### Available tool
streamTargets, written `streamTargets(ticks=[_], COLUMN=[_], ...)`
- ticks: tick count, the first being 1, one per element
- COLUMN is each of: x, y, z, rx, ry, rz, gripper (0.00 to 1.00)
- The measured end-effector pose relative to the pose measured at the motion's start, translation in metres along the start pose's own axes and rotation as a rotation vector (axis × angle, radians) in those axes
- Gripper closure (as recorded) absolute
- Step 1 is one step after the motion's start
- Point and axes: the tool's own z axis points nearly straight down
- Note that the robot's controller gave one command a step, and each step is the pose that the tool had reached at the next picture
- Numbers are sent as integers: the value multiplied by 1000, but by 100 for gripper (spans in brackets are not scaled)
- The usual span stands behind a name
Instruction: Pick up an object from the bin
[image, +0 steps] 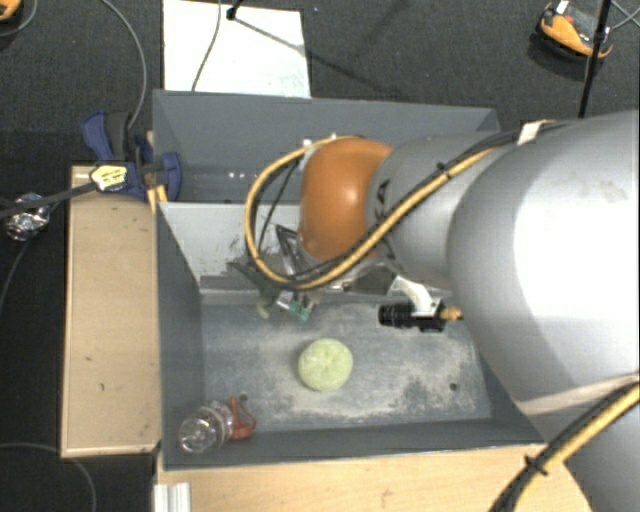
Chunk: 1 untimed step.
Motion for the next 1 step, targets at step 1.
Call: streamTargets(ticks=[1], x=[0], y=[0], z=[-8], rx=[0], ry=[0], rz=[0], gripper=[100])
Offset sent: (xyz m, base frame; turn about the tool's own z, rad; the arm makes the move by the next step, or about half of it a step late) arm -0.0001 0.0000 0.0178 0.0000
